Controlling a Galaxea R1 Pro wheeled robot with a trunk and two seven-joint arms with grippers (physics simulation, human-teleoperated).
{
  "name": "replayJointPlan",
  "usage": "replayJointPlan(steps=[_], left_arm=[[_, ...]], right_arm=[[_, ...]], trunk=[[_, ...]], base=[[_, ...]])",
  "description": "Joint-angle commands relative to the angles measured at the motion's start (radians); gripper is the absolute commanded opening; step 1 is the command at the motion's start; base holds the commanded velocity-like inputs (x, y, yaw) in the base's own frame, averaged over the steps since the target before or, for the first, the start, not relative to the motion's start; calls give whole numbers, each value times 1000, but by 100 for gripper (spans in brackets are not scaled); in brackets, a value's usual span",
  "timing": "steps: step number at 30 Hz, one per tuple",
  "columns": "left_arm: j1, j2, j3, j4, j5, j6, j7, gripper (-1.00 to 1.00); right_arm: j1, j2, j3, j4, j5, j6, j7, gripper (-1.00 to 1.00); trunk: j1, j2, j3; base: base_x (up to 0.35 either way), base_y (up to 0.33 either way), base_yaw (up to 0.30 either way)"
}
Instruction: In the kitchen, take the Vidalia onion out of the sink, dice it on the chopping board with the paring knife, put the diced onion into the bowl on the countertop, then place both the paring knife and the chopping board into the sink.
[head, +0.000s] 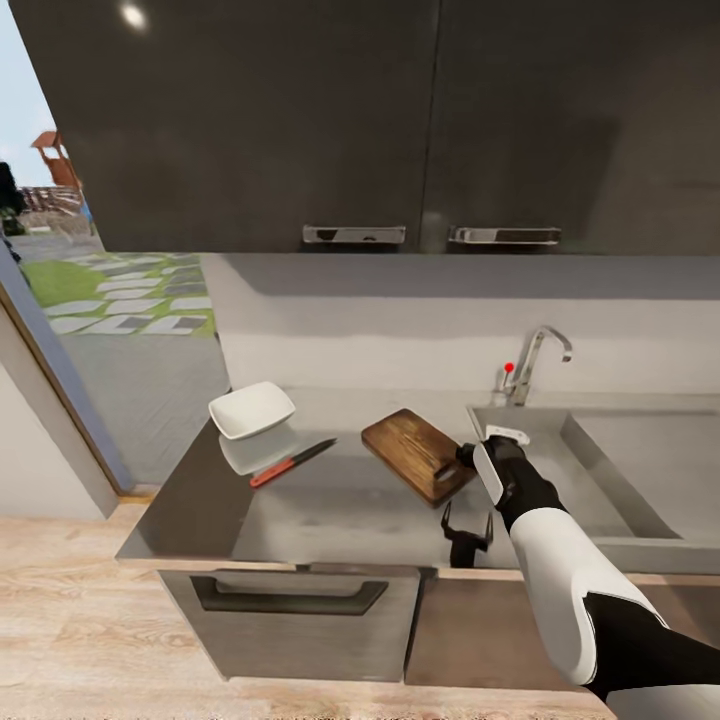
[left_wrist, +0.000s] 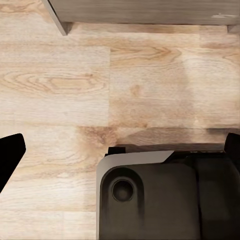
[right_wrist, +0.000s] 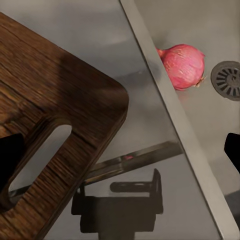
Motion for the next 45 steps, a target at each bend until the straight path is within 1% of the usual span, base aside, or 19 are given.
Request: replayJointPlan(steps=[1, 22, 38, 45], left_arm=[[0, 0, 0, -1, 0, -2, 0, 100], [0, 0, 0, -1, 2, -2, 0, 100], [0, 0, 0, -1, 2, -2, 0, 100], [0, 0, 0, -1, 2, -2, 0, 100]], right_arm=[[-1, 1, -4, -1, -1, 4, -3, 100], [-1, 1, -4, -1, -1, 4, -3, 100], [-1, 1, -4, -1, -1, 4, -3, 100], [-1, 1, -4, -1, -1, 4, -3, 100]], trunk=[[1, -2, -4], [1, -2, -37], [1, -2, -62], [1, -2, -67]], base=[[0, 1, 0], [0, 17, 0], [6, 67, 0], [14, 36, 0]])
